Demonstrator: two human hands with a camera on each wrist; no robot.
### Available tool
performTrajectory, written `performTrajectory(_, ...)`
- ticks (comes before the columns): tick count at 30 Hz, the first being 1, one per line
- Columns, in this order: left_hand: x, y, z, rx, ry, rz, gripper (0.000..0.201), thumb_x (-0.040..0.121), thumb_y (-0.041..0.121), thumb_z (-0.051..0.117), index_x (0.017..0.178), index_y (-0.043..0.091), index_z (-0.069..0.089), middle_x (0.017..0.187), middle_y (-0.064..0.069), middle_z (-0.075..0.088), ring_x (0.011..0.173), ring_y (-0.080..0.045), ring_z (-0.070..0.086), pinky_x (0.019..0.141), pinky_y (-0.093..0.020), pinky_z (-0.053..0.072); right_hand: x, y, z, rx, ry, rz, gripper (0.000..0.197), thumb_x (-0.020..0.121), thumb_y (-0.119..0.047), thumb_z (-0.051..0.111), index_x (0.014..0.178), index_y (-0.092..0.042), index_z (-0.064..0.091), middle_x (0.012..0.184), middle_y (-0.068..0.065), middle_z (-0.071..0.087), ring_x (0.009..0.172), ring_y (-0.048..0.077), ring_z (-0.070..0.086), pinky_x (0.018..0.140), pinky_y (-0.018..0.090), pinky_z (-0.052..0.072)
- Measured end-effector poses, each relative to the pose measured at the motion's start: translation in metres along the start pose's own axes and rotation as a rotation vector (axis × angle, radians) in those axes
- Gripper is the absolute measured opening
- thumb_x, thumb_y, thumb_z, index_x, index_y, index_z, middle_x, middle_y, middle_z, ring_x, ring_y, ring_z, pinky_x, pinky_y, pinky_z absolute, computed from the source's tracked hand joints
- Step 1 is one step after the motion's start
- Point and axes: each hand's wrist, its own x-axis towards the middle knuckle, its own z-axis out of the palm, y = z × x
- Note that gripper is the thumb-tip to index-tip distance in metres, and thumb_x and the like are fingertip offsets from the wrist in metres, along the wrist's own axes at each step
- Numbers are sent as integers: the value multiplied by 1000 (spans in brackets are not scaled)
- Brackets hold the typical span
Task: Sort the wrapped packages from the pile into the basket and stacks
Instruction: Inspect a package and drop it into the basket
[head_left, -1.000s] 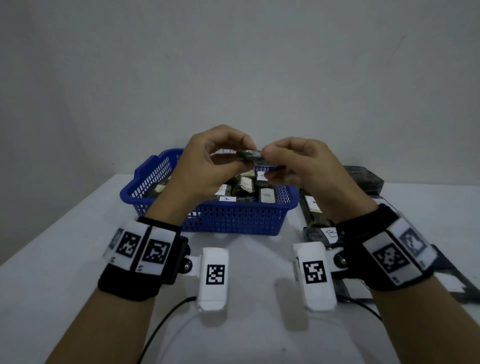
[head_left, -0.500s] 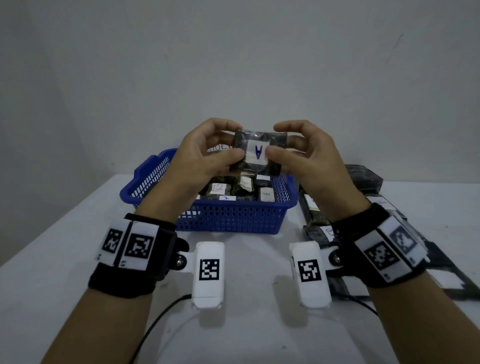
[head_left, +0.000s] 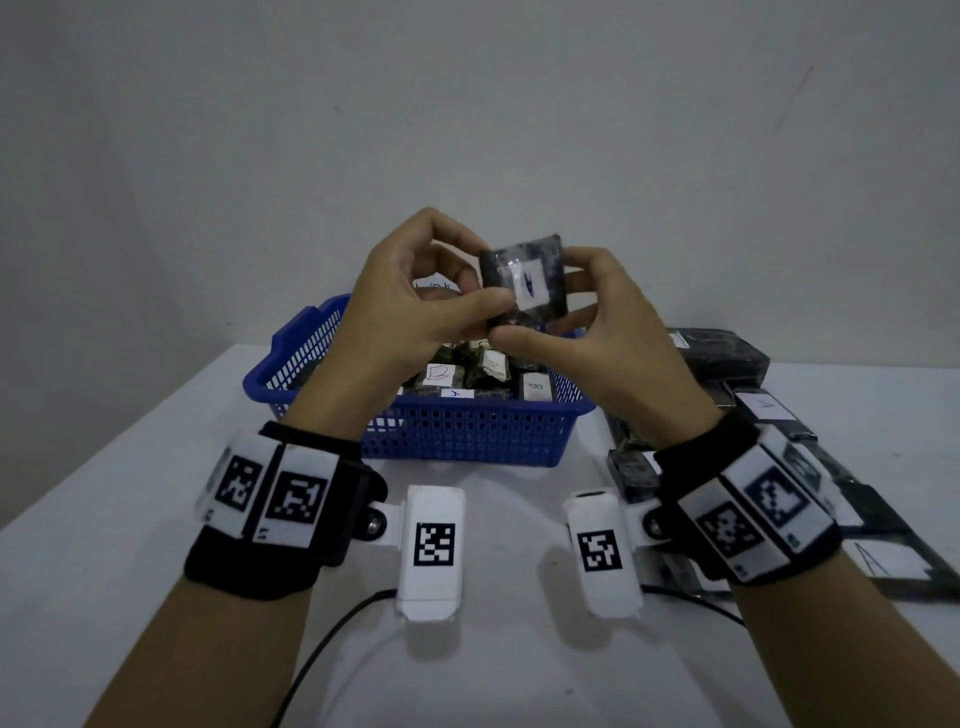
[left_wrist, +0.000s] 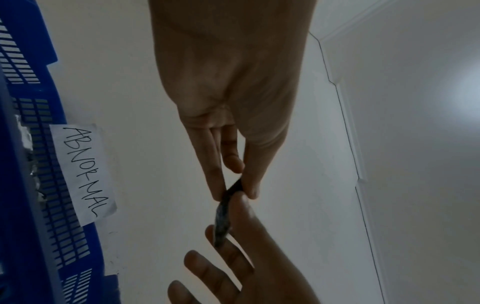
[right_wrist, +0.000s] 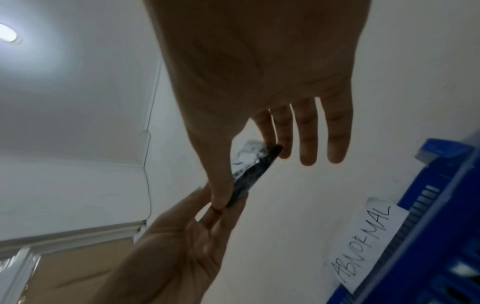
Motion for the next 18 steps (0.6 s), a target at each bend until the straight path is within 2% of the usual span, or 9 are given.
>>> performTrajectory(1,0,1,-1,4,21,-4,30,80,8,81,101,15,60,88,-10,65,72,-29,71,65,-37,61,0,-2,0,-54,27,-7,83,68,-49,88,137,-26,48,115,-16,63,90,1,67,73,12,53)
performTrajectory(3,0,4,-2,2,23,-18,28,81,12,80,101,14,60,89,-11,67,76,-30,73,66,-40,62,-1,-2,-1,-80,40,-33,81,69,-49,88,137,-26,51,115,-14,66,89,1,68,75,14,55)
performTrajectory(6,0,7,-3,-38,8,-19,13,93,15,68,106,14,66,94,-6,71,77,-23,75,69,-37,62,-1,-1,-1,48,-65,9,70,76,-51,83,136,-25,59,114,-8,74,95,7,73,90,37,59)
performTrajectory(8,0,8,-4,-65,-26,-6,14,96,11,62,109,13,69,100,-8,72,81,-20,75,72,-33,61,0,0,-1,206,-156,62,62,81,-47,78,135,-20,61,111,-5,76,102,10,73,96,44,57)
performTrajectory(11,-2,7,-5,-69,-124,17,14,96,5,61,104,12,70,106,-14,71,86,-21,74,76,-31,60,-1,-1,-1,397,-225,84,47,86,-36,72,127,-14,66,106,0,78,103,15,73,98,46,56)
performTrajectory(13,-2,7,-5,-75,-132,12,15,98,6,58,102,13,71,103,-12,72,87,-23,74,76,-31,60,-1,-1,0,422,-188,57,45,85,-30,75,125,-12,67,105,4,78,102,19,74,97,45,56)
performTrajectory(16,0,7,-8,-84,-63,-100,15,101,19,55,102,14,69,96,-6,68,81,-25,73,72,-29,60,-1,-1,-1,434,-50,12,50,76,-27,79,121,-9,67,101,8,79,96,23,76,91,41,58)
performTrajectory(18,0,7,-8,-59,-95,-225,23,99,32,55,106,15,67,98,-8,70,79,-27,73,71,-30,61,-2,-2,0,382,-11,-64,49,75,-21,82,120,-11,66,106,5,78,99,18,75,93,36,58)
